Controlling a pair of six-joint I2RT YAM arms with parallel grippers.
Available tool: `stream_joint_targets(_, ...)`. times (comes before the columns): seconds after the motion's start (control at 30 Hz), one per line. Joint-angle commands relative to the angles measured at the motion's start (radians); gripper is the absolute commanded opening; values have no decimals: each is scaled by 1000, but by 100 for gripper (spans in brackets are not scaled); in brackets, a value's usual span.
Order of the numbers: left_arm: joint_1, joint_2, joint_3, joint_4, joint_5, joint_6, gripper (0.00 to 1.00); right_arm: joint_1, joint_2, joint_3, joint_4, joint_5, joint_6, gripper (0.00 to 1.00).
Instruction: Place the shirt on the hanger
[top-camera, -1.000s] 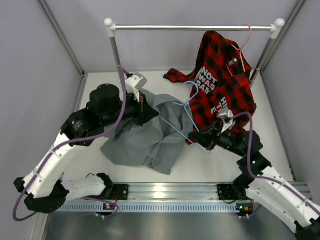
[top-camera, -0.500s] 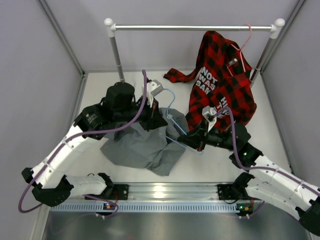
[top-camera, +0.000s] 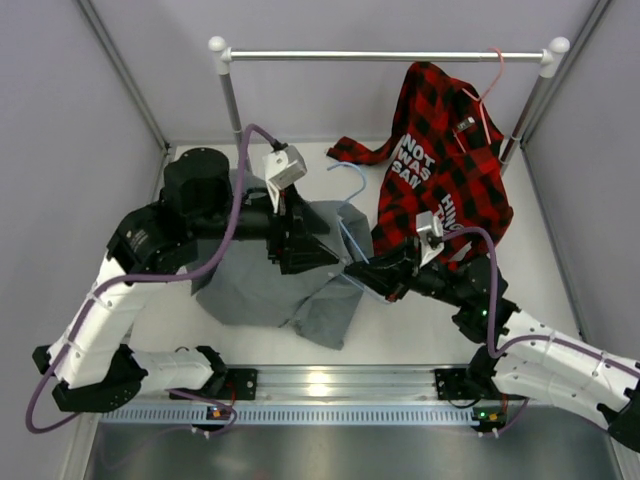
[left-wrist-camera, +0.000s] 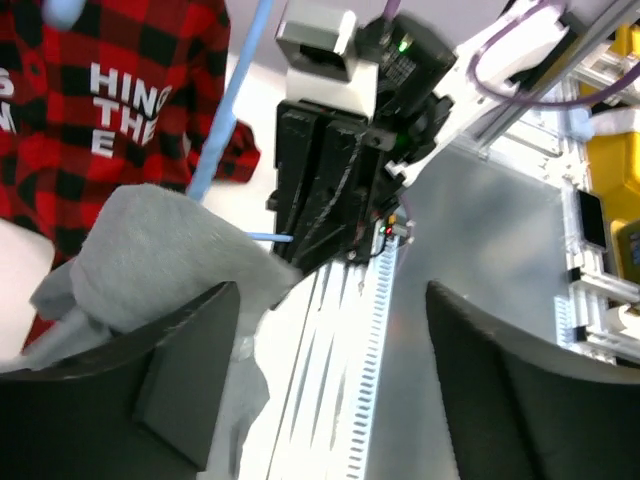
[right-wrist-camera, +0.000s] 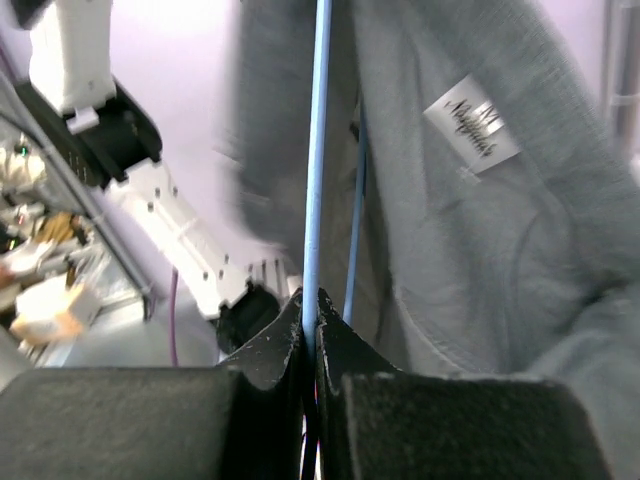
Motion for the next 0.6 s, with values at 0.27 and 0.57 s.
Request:
stream_joint_targets(0.27,-6,-44,233,-10,-512,234,98,24,-2,-56,361,155,-18,0)
stream_joint_targets(0.57,-6,2,161,90,-95,544,98,24,-24,-115,328,99,-54,0)
